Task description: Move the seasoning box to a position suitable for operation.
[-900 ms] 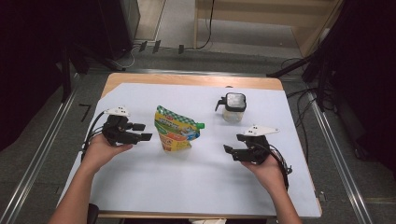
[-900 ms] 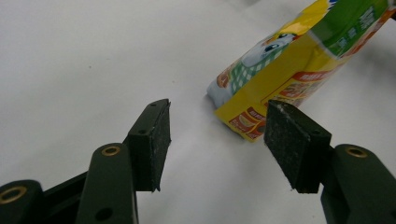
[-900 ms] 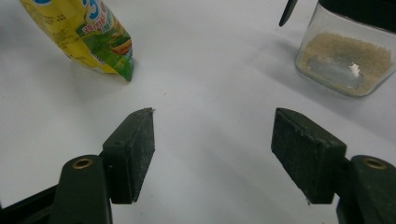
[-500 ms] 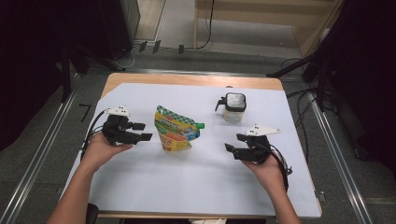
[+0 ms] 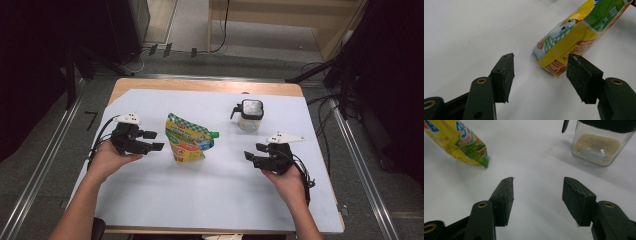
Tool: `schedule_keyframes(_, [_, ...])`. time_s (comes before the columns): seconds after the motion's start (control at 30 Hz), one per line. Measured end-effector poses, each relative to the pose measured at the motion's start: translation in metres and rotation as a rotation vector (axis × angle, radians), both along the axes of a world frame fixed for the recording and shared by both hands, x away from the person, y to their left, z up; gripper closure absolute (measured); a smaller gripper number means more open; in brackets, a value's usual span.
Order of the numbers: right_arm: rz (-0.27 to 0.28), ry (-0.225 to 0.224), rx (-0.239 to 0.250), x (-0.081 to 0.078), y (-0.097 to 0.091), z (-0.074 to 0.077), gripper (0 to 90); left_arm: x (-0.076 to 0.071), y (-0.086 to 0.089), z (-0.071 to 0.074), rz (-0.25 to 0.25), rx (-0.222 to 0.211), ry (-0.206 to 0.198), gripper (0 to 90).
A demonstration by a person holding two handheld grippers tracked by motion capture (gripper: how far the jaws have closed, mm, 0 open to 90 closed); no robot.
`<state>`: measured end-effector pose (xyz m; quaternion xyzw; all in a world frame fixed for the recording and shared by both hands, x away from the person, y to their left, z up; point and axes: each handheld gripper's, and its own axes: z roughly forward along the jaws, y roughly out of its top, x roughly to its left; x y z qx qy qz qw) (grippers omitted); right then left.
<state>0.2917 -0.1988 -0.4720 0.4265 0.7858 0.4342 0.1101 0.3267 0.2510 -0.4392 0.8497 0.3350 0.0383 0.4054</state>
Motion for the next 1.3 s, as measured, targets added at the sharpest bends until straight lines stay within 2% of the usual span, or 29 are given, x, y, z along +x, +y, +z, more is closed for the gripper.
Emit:
schedule_keyframes(0.23, [0.006,-0.013,-0.011,0.000,0.001,0.002,44.3,-0.001,0.000,0.004,-0.009,-0.018,-0.009,38.5])
schedule_keyframes(0.33, [0.007,-0.001,-0.005,0.000,0.001,0.003,48.2,-0.001,0.000,0.004,-0.008,-0.011,-0.009,38.2])
schedule_keyframes(0.4, [-0.002,0.002,0.002,0.001,0.000,0.005,47.0,-0.002,0.000,0.005,-0.012,-0.010,-0.008,38.3])
schedule_keyframes(0.47, [-0.009,-0.010,0.001,0.001,0.001,0.005,45.8,-0.002,0.000,0.005,-0.013,-0.011,-0.010,38.4])
schedule_keyframes(0.5, [-0.026,-0.031,-0.006,0.001,0.000,0.005,44.4,-0.002,-0.001,0.006,-0.015,-0.013,-0.011,38.5])
schedule_keyframes(0.67, [-0.056,-0.006,-0.002,0.006,0.000,0.004,45.3,-0.003,-0.003,0.006,-0.021,-0.007,-0.016,38.6])
schedule_keyframes(0.7, [-0.067,-0.023,-0.014,0.010,0.000,0.006,44.3,-0.004,-0.004,0.007,-0.026,-0.007,-0.016,38.6])
schedule_keyframes(0.83, [-0.087,-0.045,-0.044,0.018,0.002,0.007,38.5,-0.003,-0.004,0.006,-0.025,0.001,-0.013,38.7])
schedule_keyframes(0.9, [-0.128,-0.034,-0.055,0.028,0.003,0.006,34.3,-0.003,-0.004,0.006,-0.024,0.002,-0.015,38.7])
schedule_keyframes(0.97, [-0.144,-0.036,-0.059,0.032,0.003,0.005,32.3,-0.003,-0.003,0.006,-0.027,-0.003,-0.015,38.8])
schedule_keyframes(1.07, [-0.205,-0.028,-0.057,0.044,0.004,0.003,24.5,-0.003,-0.003,0.006,-0.027,-0.004,-0.015,38.9])
schedule_keyframes(1.1, [-0.242,-0.019,-0.067,0.053,0.006,0.001,20.1,-0.003,-0.003,0.006,-0.027,0.000,-0.015,38.9])
schedule_keyframes(1.13, [-0.242,-0.019,-0.067,0.053,0.006,0.001,20.1,-0.003,-0.003,0.006,-0.027,0.000,-0.015,38.9])
schedule_keyframes(1.17, [-0.276,-0.025,-0.060,0.062,0.009,-0.001,18.1,-0.003,-0.003,0.006,-0.028,-0.001,-0.014,38.9])
schedule_keyframes(1.2, [-0.276,-0.025,-0.060,0.062,0.009,-0.001,18.1,-0.003,-0.003,0.006,-0.028,-0.001,-0.014,38.9])
schedule_keyframes(1.23, [-0.304,-0.007,-0.046,0.070,0.011,-0.004,15.2,-0.004,-0.003,0.006,-0.029,-0.003,-0.016,38.9])
schedule_keyframes(1.3, [-0.319,-0.011,-0.056,0.074,0.013,-0.005,13.9,-0.004,-0.003,0.006,-0.030,-0.005,-0.017,38.9])
